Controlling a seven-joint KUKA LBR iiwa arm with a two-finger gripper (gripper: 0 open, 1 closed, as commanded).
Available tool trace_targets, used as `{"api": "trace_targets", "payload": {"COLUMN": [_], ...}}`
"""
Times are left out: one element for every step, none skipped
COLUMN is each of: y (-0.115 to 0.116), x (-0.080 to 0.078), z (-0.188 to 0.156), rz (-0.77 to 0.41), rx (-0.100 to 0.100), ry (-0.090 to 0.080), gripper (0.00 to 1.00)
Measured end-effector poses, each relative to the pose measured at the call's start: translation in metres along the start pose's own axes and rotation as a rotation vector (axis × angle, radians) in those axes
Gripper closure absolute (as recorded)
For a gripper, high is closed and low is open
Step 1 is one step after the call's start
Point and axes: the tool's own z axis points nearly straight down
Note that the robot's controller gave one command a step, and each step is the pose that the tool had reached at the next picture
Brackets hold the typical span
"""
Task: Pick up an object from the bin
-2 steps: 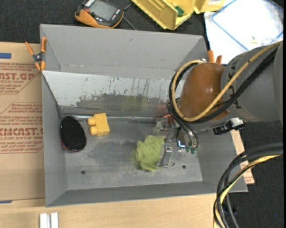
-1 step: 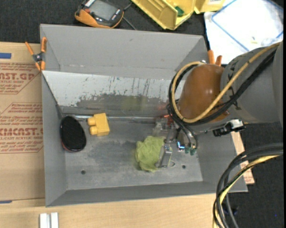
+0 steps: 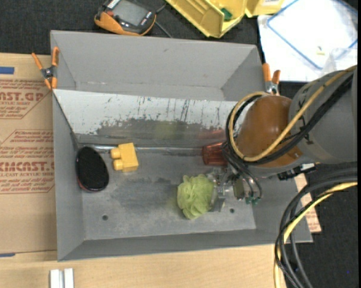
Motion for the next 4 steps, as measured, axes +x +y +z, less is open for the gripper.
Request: {"api": "trace_targets", "payload": {"y": [0.0, 0.03, 0.009, 0.024], "x": [0.0, -0.011, -0.005, -0.009], "z": [0.0, 0.011, -0.075, -0.004], "rz": [0.0, 0.004, -0.002, -0.004], "rx": [0.0, -0.001, 0.002, -0.001], "ry": [0.0, -0.002, -0.009, 0.012], "gripper": [1.0, 1.0, 1.0, 1.0]}}
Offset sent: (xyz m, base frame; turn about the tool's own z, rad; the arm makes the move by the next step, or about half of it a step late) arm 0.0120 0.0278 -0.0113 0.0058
